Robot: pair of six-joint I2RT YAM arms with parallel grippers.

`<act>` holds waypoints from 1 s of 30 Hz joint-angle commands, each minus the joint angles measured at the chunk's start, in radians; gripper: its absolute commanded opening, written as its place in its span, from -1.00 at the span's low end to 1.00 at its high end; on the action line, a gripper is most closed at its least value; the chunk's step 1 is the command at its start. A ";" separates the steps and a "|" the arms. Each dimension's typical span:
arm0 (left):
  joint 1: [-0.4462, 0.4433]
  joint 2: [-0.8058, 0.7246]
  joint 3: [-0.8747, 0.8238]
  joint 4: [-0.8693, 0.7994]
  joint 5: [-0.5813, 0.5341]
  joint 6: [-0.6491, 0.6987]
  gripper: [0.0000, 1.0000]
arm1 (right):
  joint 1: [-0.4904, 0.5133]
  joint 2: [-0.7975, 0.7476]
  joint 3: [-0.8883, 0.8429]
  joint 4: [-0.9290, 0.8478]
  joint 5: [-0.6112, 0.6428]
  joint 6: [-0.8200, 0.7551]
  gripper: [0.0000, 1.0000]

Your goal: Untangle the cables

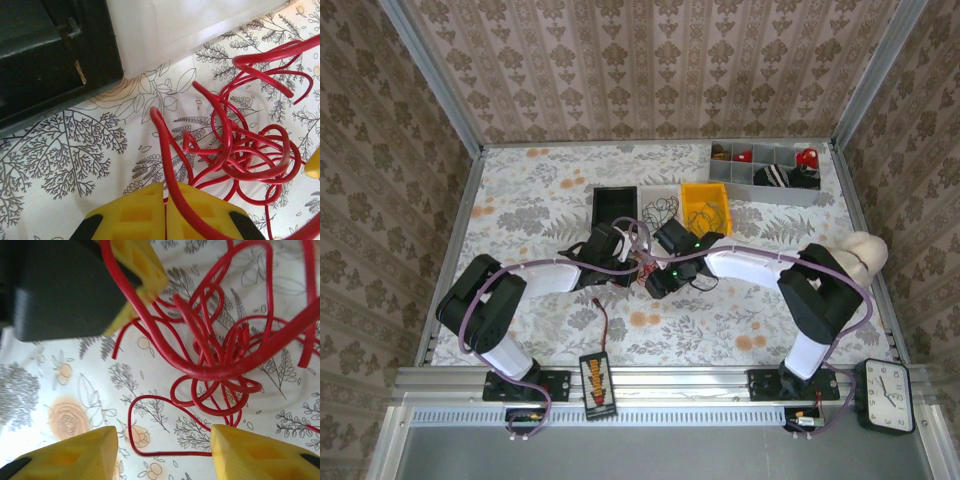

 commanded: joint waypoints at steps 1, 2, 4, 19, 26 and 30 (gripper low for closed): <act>-0.010 0.015 0.028 -0.032 -0.002 0.003 -0.88 | 0.014 0.020 0.016 -0.046 0.107 -0.020 0.03; -0.009 0.015 0.028 -0.031 -0.004 0.003 -0.88 | 0.014 0.021 0.013 -0.040 0.119 -0.013 -0.01; -0.010 0.014 0.029 -0.032 -0.004 0.003 -0.88 | 0.015 0.022 0.007 -0.028 0.140 -0.007 -0.20; -0.011 0.015 0.019 -0.028 -0.009 0.005 -0.88 | -0.205 -0.190 -0.073 0.002 0.352 0.214 -1.00; -0.010 0.014 0.017 -0.025 -0.009 0.005 -0.89 | -0.371 -0.325 -0.111 0.040 0.273 0.229 -0.95; -0.010 0.018 0.021 -0.024 -0.007 0.011 -0.89 | -0.265 -0.274 -0.076 0.023 0.097 0.083 -0.43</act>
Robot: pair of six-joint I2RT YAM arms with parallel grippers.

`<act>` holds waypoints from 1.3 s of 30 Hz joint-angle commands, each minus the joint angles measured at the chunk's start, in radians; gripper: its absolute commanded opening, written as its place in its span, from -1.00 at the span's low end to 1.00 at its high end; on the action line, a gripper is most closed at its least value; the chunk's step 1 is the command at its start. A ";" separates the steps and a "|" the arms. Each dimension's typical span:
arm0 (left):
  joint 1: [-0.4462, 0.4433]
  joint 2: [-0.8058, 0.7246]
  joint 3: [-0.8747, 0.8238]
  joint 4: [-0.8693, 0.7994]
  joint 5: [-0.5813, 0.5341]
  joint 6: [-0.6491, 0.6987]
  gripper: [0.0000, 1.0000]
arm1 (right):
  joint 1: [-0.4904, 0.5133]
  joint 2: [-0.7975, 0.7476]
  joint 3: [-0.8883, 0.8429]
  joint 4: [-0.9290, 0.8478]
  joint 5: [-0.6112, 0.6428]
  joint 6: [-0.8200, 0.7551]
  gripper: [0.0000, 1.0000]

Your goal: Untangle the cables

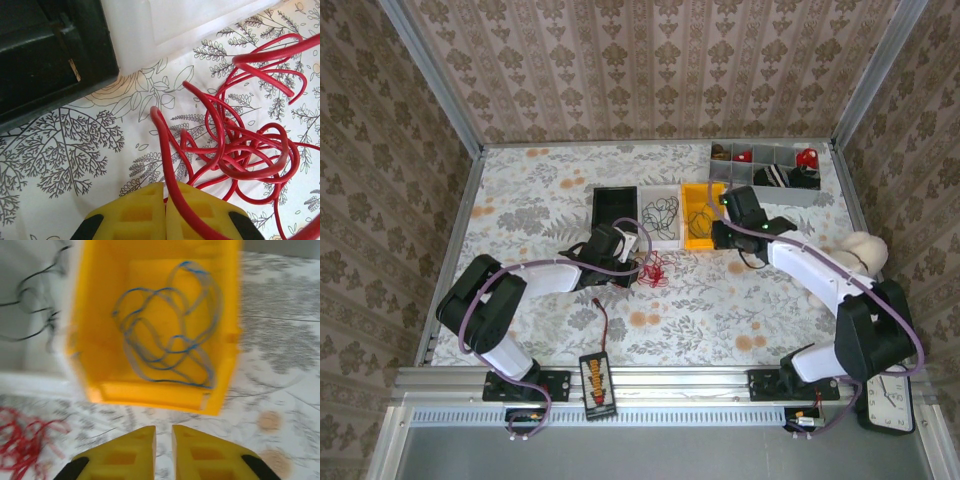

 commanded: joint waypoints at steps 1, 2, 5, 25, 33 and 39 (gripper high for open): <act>-0.004 0.021 0.022 -0.018 -0.006 0.010 -0.89 | 0.129 0.054 0.024 -0.021 -0.152 -0.121 -0.33; -0.003 0.024 0.024 -0.019 -0.007 0.009 -0.89 | 0.181 0.080 0.033 -0.035 -0.159 -0.154 -0.22; -0.004 0.026 0.027 -0.018 -0.003 0.006 -0.89 | 0.301 0.166 0.068 -0.068 -0.188 -0.211 0.01; -0.001 0.020 0.021 -0.022 -0.009 0.003 -0.89 | 0.379 0.367 0.172 -0.076 -0.115 -0.256 0.08; -0.001 0.019 0.018 -0.022 -0.005 0.003 -0.89 | 0.375 0.330 0.133 -0.052 -0.072 -0.233 -0.78; -0.002 0.023 0.026 -0.026 -0.003 0.004 -0.90 | 0.323 0.190 0.061 -0.005 0.008 -0.190 -1.00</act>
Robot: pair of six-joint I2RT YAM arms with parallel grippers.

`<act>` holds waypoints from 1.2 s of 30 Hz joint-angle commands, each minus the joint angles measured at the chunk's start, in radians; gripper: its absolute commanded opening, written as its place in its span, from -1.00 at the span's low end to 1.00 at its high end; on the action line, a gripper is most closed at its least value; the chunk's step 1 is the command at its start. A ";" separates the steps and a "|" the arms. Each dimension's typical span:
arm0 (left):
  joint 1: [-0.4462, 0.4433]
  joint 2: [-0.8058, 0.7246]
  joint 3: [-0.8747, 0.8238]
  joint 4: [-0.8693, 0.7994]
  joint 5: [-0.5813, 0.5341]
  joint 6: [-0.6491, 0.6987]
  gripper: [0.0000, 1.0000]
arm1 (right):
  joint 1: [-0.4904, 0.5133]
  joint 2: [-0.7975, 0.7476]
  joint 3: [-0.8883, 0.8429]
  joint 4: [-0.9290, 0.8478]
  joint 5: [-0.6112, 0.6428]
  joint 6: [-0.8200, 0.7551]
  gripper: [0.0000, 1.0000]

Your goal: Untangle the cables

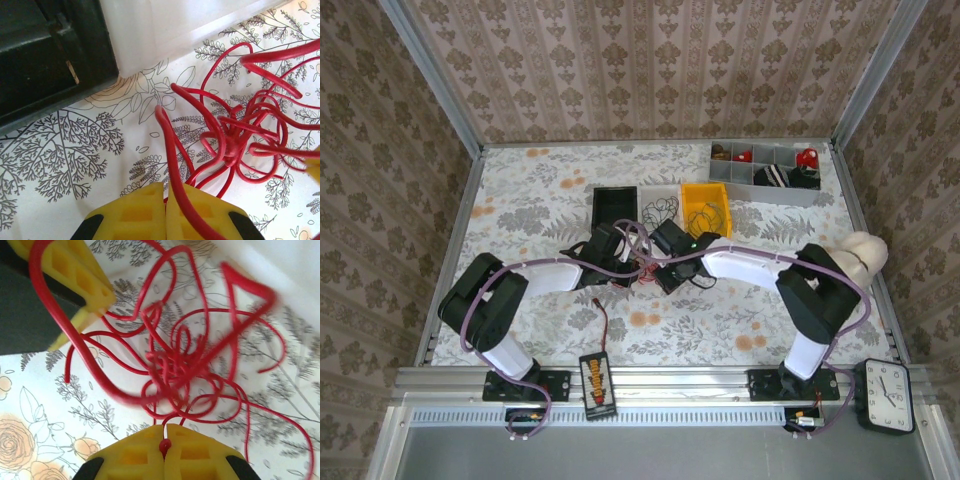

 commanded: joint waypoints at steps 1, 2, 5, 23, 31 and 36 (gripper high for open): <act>-0.001 0.011 0.014 -0.020 -0.003 0.005 -0.90 | -0.047 -0.128 -0.052 0.042 0.077 0.041 -1.00; -0.002 0.012 0.014 -0.017 -0.003 0.005 -0.90 | -0.067 -0.168 -0.071 0.058 0.092 0.062 -1.00; -0.002 0.017 0.015 -0.015 0.000 0.005 -0.90 | -0.157 -0.276 -0.124 0.097 0.137 0.150 -1.00; -0.002 0.027 0.011 -0.011 -0.008 0.005 -0.94 | -0.676 -0.659 -0.320 0.069 0.221 0.545 -1.00; -0.016 0.029 0.026 -0.014 -0.002 0.041 -0.93 | -0.594 -0.698 -0.274 0.128 0.071 0.380 -1.00; -0.031 0.029 0.040 -0.025 -0.008 0.058 -0.73 | -0.391 -0.736 -0.162 0.104 0.223 0.230 -1.00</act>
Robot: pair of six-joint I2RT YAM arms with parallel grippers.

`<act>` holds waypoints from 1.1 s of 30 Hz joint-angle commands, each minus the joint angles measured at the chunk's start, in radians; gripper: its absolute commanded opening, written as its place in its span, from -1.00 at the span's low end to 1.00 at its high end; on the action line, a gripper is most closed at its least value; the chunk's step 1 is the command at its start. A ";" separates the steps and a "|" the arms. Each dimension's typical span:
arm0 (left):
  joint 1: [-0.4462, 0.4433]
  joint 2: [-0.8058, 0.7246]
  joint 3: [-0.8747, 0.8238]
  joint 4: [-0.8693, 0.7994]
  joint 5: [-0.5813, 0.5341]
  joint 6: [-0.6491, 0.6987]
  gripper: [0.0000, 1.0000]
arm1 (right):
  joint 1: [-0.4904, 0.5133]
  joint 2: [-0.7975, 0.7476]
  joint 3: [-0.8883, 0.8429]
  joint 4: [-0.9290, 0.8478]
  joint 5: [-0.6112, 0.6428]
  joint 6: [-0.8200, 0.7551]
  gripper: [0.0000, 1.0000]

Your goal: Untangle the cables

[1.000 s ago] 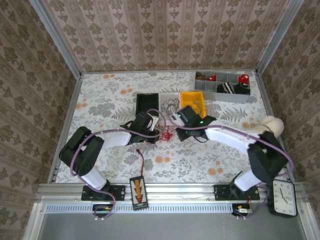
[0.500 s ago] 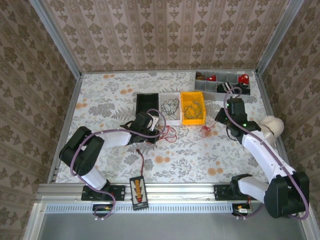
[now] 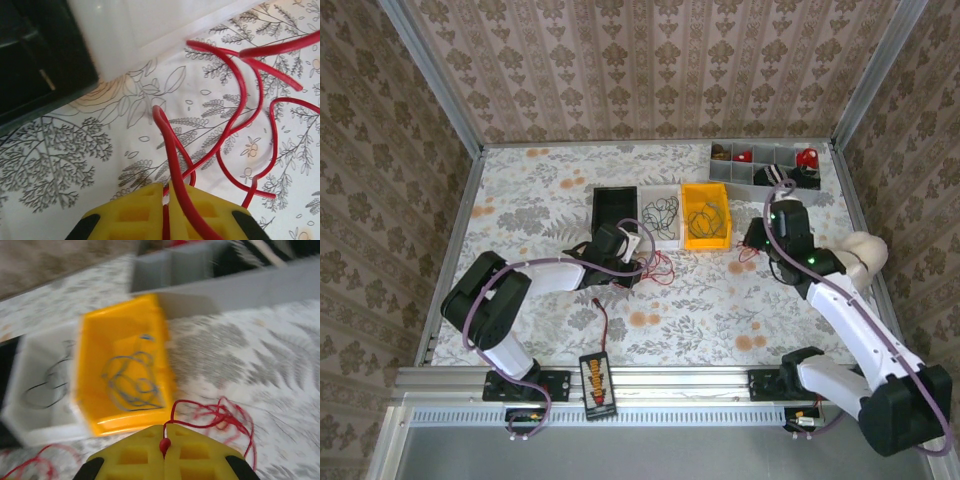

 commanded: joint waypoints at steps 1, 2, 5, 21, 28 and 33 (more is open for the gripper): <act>-0.014 0.007 0.027 -0.033 -0.007 0.035 -0.65 | 0.101 -0.042 0.107 -0.004 0.112 -0.128 -1.00; -0.016 -0.001 0.026 -0.035 -0.005 0.041 -0.56 | 0.131 -0.044 0.123 -0.005 0.145 -0.140 -1.00; -0.021 -0.046 0.015 -0.037 0.008 0.061 -0.11 | 0.199 -0.049 0.153 0.007 0.231 -0.164 -1.00; 0.039 -0.394 -0.072 -0.032 -0.235 0.067 0.49 | 0.276 0.131 0.271 0.092 -0.193 -0.141 -1.00; 0.084 -0.481 -0.091 -0.106 -0.799 -0.269 0.51 | 0.311 0.422 0.443 0.105 -0.347 -0.098 -1.00; 0.158 -0.539 -0.078 -0.333 -0.936 -0.487 0.51 | 0.327 0.631 0.591 0.110 -0.392 -0.092 -0.99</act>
